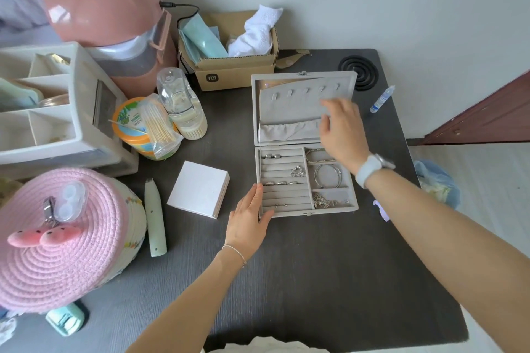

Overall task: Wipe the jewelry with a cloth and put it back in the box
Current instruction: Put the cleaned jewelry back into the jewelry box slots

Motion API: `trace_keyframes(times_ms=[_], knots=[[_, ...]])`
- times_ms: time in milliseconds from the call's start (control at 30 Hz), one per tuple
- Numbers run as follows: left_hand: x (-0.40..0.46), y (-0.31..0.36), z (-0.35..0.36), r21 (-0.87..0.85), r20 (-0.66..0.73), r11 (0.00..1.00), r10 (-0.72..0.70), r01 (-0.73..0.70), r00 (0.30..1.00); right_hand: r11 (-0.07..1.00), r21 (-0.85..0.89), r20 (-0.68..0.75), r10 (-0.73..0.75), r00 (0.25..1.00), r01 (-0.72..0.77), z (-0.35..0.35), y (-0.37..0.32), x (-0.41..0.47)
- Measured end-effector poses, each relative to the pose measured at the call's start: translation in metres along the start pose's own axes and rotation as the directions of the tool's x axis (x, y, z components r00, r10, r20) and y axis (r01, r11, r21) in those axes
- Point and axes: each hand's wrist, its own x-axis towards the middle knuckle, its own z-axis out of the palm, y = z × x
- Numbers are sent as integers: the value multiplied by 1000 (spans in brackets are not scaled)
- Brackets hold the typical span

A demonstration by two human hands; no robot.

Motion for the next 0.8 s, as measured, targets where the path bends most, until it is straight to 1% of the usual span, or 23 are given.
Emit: trace_keyframes(times_ms=[33, 67, 133, 200, 233, 267, 300, 367, 433, 500, 533, 567, 600, 667, 733, 767, 800], knots=[[0, 0, 0, 3, 4, 1000, 0, 0, 1000, 997, -53, -27, -53, 998, 51, -3, -6, 14], [1, 0, -1, 4, 8, 1000, -5, 5, 1000, 989, -108, -21, -101, 995, 98, -4, -12, 28], [1, -1, -2, -2, 16, 1000, -16, 16, 1000, 968, -195, 91, -141, 986, 157, -4, -21, 50], [1, 0, -3, -7, 24, 1000, -21, 21, 999, 957, -249, 229, -95, 969, 152, -1, -25, 65], [2, 0, -4, -8, 25, 1000, -21, 21, 999, 953, -268, 262, -69, 963, 141, 0, -26, 69], [2, 0, -5, -10, 25, 1000, -21, 22, 999, 950, -281, 258, -60, 964, 134, 0, -27, 71], [2, 0, -5, -12, 24, 1000, -23, 23, 999, 951, -280, 225, -71, 972, 135, 0, -28, 70], [2, -4, -4, -25, 11, 1000, -15, 16, 1000, 961, -224, 104, -144, 984, 164, -3, -29, 62], [1, -7, -2, -89, -25, 996, 3, -6, 1000, 959, -150, -14, -246, 969, 242, -7, -23, 44], [-1, -8, 2, -256, -112, 966, -15, -14, 994, 947, -94, -100, -315, 944, 306, -10, -14, 14], [-2, -7, 2, -365, -159, 931, -62, 0, 985, 945, -60, -130, -326, 936, 321, -11, -10, -4], [-2, -5, 1, -478, -187, 878, -127, 22, 974, 945, -31, -151, -327, 933, 326, -9, -6, -23], [-3, -2, -2, -582, -187, 812, -184, 42, 965, 946, -17, -164, -323, 932, 325, -5, -3, -42], [-5, 4, -7, -706, -145, 706, -227, 60, 963, 948, -32, -168, -317, 934, 316, 9, 4, -82], [-6, 9, -9, -732, -132, 680, -206, 45, 970, 948, -68, -142, -318, 938, 311, 27, 12, -115], [-7, 10, -8, -720, -133, 693, -191, 38, 973, 946, -92, -123, -321, 939, 312, 36, 16, -128], [-6, 12, -7, -686, -133, 726, -178, 39, 975, 943, -115, -106, -325, 940, 313, 45, 21, -137]])
